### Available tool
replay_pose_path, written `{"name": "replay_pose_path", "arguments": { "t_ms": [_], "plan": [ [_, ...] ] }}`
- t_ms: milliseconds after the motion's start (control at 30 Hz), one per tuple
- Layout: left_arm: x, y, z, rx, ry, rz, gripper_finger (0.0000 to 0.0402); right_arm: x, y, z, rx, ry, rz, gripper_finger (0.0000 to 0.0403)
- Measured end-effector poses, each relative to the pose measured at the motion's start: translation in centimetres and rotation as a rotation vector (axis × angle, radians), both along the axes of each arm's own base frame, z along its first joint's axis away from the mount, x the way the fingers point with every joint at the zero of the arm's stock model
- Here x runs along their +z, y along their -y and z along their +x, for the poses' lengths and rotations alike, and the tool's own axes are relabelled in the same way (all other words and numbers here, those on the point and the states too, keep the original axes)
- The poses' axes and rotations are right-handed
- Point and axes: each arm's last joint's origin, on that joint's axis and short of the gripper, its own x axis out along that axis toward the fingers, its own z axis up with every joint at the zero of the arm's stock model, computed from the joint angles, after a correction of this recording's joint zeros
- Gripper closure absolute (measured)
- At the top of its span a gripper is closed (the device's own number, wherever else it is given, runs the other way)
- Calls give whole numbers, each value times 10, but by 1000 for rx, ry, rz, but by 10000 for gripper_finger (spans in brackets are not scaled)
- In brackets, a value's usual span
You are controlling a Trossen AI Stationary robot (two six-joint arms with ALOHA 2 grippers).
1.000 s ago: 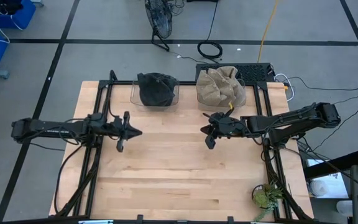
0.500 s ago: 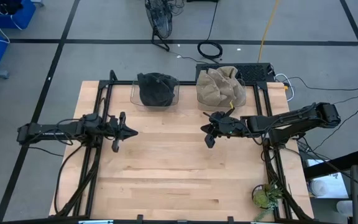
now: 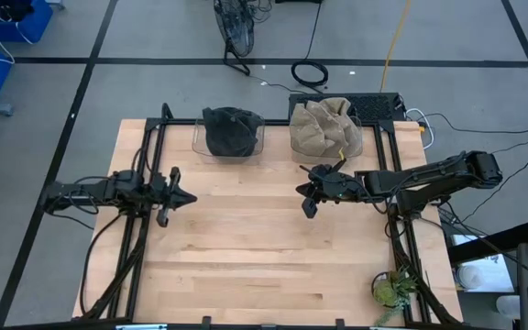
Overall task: Pick & Place hat
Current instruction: Return to Home Position
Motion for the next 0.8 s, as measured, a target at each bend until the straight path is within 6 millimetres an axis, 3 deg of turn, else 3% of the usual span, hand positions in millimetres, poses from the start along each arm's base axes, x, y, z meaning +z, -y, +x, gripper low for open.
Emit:
{"name": "replay_pose_path", "arguments": {
  "t_ms": [500,800],
  "plan": [
    [-6,-1,0,88,-58,138,401,0,0,0,1,-3,5,403],
    [-6,-1,0,87,-64,67,384,-2,0,-2,39,-42,-45,403]
  ]
}}
